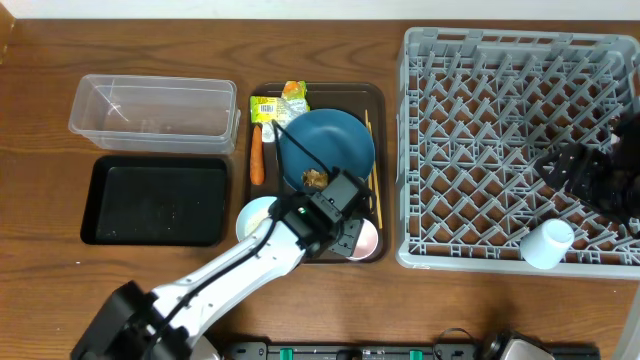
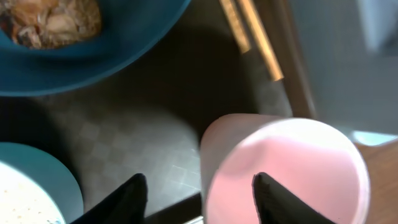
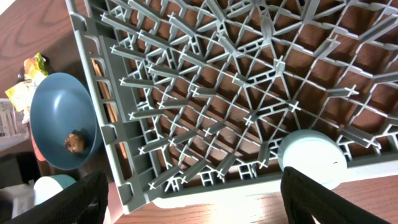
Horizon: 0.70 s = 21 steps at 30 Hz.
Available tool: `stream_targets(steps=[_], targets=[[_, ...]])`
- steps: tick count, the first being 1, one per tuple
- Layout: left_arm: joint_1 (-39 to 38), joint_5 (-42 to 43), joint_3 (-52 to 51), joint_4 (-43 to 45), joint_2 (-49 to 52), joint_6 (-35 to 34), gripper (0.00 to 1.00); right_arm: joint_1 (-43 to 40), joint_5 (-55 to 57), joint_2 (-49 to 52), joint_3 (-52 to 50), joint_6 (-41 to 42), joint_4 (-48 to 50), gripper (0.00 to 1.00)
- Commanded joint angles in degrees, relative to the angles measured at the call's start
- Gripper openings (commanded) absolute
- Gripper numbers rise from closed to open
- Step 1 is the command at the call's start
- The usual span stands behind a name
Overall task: Sort waste into correct bins and load items into the dishwasher rack
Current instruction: 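Grasp the pink cup with the left gripper and lift it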
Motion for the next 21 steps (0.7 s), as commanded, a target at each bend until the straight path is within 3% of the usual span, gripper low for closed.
stream_targets(steps=[1, 10, 16, 21], targets=[[0.0, -1.5, 0.3, 0.3, 2.2, 0.5, 0.48, -0.2, -0.8, 0.0, 0.7, -0.8, -0.1, 0.81], [0.3, -0.7, 0.7, 0.6, 2.2, 0.5, 0.06, -0.2, -0.8, 0.0, 0.7, -0.8, -0.1, 0.81], [4.3, 4.4, 5.7, -3.5, -6.6, 0.5, 0.06, -0.1, -3.3, 0.0, 0.7, -2.8, -1.2, 0.84], [13.2, 16.7, 7.4, -2.1, -15.3, 0.5, 0.06, 2.0, -18.2, 0.0, 0.7, -9.4, -1.6, 0.80]])
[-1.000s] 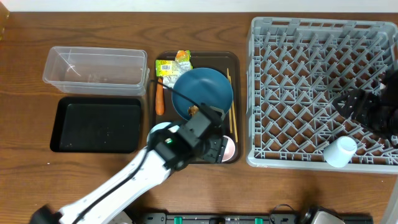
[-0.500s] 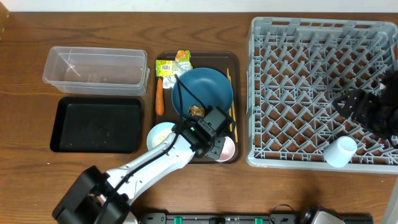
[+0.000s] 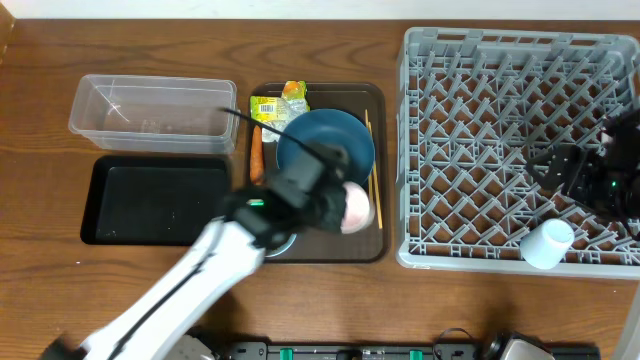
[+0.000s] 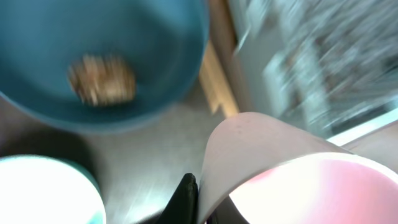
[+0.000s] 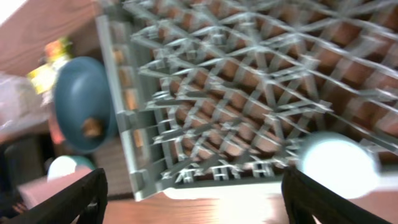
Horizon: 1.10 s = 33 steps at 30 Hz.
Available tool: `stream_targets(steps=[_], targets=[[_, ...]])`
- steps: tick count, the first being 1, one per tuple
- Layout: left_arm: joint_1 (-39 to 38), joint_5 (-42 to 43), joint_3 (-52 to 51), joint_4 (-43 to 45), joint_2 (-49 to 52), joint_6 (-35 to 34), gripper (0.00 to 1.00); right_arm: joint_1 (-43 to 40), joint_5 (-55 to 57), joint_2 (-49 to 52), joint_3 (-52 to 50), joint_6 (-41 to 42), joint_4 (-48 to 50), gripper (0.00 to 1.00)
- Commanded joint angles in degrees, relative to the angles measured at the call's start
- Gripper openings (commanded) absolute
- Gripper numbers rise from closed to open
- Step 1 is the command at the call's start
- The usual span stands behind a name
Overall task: Sort waste into correct bins and load items into the dishwasher rack
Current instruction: 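Grasp the pink cup with the left gripper and lift it, then hand the pink cup from left gripper to right gripper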
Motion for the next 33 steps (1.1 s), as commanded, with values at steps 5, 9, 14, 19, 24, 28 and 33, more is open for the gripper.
stream_targets(steps=[5, 9, 14, 19, 24, 28, 33], targets=[[14.3, 37.6, 1.7, 8.8, -5.3, 0.2, 0.06, 8.8, -27.6, 0.0, 0.7, -10.1, 1.7, 0.75], [17.5, 53.3, 1.7, 16.3, -4.7, -1.2, 0.06, 17.9, -36.8, 0.0, 0.7, -16.2, 4.9, 0.73], [17.7, 62.0, 1.7, 25.3, -4.7, -4.6, 0.06, 29.3, -37.3, 0.0, 0.7, -17.1, 11.5, 0.73], [17.7, 64.6, 1.7, 29.0, -4.7, -4.9, 0.06, 37.6, -37.3, 0.0, 0.7, -17.1, 17.6, 0.73], [17.7, 64.9, 1.7, 29.0, -4.7, -4.9, 0.06, 41.1, -37.3, 0.0, 0.7, -17.1, 19.6, 0.67], [17.7, 64.9, 1.7, 30.7, -4.7, -5.1, 0.06, 41.4, -37.3, 0.0, 0.7, -17.1, 19.1, 0.52], [17.7, 64.8, 1.7, 34.1, -4.7, -7.7, 0.08, 41.4, -37.3, -0.1, 0.7, -17.0, 18.8, 0.46]])
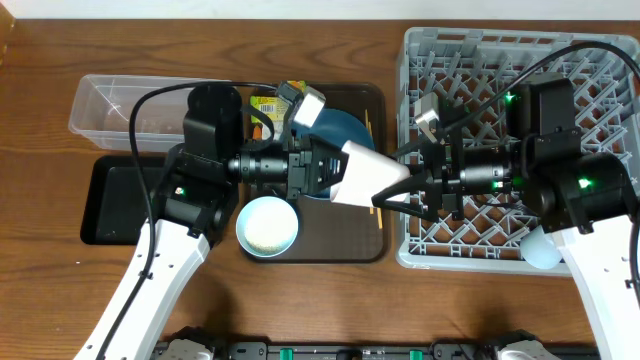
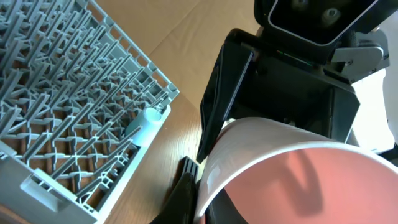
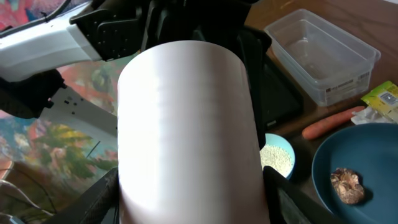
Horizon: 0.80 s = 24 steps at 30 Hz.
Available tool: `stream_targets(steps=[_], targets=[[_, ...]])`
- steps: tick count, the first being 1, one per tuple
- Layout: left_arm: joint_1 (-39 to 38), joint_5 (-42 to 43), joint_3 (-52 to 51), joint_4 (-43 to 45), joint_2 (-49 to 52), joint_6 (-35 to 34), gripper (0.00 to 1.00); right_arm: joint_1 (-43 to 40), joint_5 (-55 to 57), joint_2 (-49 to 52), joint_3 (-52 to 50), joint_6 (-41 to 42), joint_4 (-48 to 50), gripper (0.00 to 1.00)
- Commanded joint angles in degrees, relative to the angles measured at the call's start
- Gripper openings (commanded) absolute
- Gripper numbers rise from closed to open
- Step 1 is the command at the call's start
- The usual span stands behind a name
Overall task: Sort waste into correct bins and load items into the dishwasher rack
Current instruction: 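Hand the pink cup from left gripper to right gripper, then place the pink cup in the rack's front-right corner with right gripper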
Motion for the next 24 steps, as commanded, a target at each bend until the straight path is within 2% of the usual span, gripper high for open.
stream_targets(steps=[1, 2, 3, 4, 7, 12, 21, 24], targets=[[-0.4, 2.1, 0.6, 2.4, -0.4, -1.8, 0.26, 1.4, 2.3, 0.1, 0.6, 0.3, -0.4, 0.44], [-0.4, 2.0, 0.6, 2.6, -0.4, -1.8, 0.52, 1.4, 2.7, 0.0, 0.6, 0.9, -0.4, 0.43], [-0.4, 1.7, 0.6, 2.6, -0.4, -1.8, 0.71, 1.2, 3.4, -0.2, 0.6, 1.6, -0.4, 0.42], [-0.4, 1.6, 0.6, 2.7, -0.4, -1.7, 0.98, 0.9, 4.3, -0.3, 0.6, 2.2, -0.4, 0.42], [-0.3, 1.6, 0.6, 2.9, -0.4, -1.7, 0.98, -1.2, 11.5, -1.7, 0.6, 7.5, -0.5, 0.38], [-0.3, 1.6, 0.6, 2.9, -0.4, -1.8, 0.98, -9.2, 22.4, -5.1, 0.6, 15.1, -2.4, 0.38], [-0.3, 1.6, 0.6, 2.8, -0.4, -1.8, 0.98, -32.9, 49.1, -6.6, 0.6, 24.2, -13.6, 0.40], [-0.3, 1.6, 0.6, 2.8, -0.4, -1.8, 0.98, -40.7, 54.0, -4.7, 0.6, 25.5, -16.0, 0.42]])
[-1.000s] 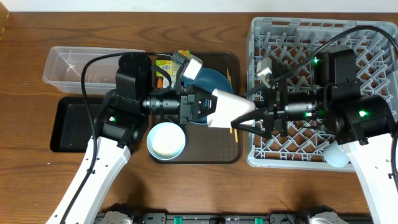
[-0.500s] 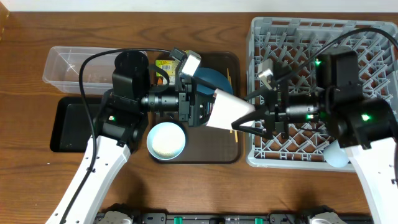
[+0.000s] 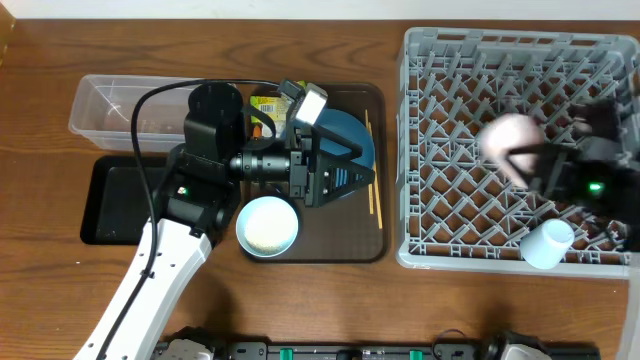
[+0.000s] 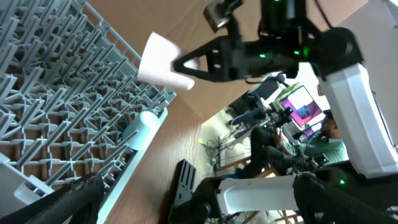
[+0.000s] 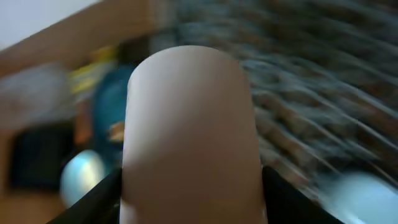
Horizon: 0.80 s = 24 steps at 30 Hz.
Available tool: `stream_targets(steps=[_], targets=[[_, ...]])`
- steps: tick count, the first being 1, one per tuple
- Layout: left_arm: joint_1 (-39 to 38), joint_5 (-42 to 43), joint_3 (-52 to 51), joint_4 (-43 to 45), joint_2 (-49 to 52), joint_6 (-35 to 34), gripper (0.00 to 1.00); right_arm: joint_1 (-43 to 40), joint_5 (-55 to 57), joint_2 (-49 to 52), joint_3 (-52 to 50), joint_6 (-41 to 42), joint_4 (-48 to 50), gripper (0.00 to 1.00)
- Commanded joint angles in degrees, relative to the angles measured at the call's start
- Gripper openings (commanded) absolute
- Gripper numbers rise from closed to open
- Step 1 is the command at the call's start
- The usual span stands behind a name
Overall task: Sort waste into correct bins and load items into the dishwasher rack
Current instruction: 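Place the pink cup in the rack's front-right corner with right gripper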
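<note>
The pink cup (image 3: 503, 140) hangs blurred over the middle of the grey dishwasher rack (image 3: 450, 100), with my right gripper (image 3: 530, 160) shut on it. In the right wrist view the pink cup (image 5: 189, 124) fills the frame between my dark fingers (image 5: 96, 196). My left gripper (image 3: 355, 183) stands open over the brown tray (image 3: 340, 250), pointing toward the rack and holding nothing. The left wrist view shows the pink cup (image 4: 161, 59) from afar, above the rack (image 4: 56, 93).
A white cup (image 3: 545, 242) sits in the rack's front right corner. On the tray lie a blue plate (image 3: 345, 135) with food scraps, a light-blue bowl (image 3: 267, 225), a carrot (image 3: 256, 150), chopsticks (image 3: 372, 195) and wrappers (image 3: 268, 100). A clear bin (image 3: 120, 105) and black bin (image 3: 130, 200) stand left.
Both grippers were at the pink cup between tray and rack. Now my left gripper is open and empty, and my right gripper holds the cup over the rack.
My left gripper stood open at the pink cup's rim on the tray while the right arm waited over the rack. Then the left was shut on the cup and held it up. Both grippers met at the cup in mid-air, and now the right one has it.
</note>
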Motion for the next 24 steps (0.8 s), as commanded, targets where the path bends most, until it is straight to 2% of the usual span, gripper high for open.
stream_targets(steps=[1, 6, 12, 24], targets=[[0.0, 1.7, 0.6, 0.3, -0.7, 0.1, 0.98, -8.9, 12.7, 2.2, 0.4, 5.7, -2.1, 0.41], [0.0, 1.7, 0.6, 0.3, -0.7, -0.7, 0.98, -18.5, 13.6, 6.4, 0.4, 7.9, -3.3, 0.45], [0.0, 1.7, 0.6, 0.2, -0.7, -2.1, 0.98, -25.7, 17.3, 12.4, 0.4, 9.0, -4.1, 0.46], [0.0, 1.7, 0.6, 0.2, -0.7, -2.1, 0.98, -30.0, 20.3, 23.6, 0.4, 9.0, -4.9, 0.46]])
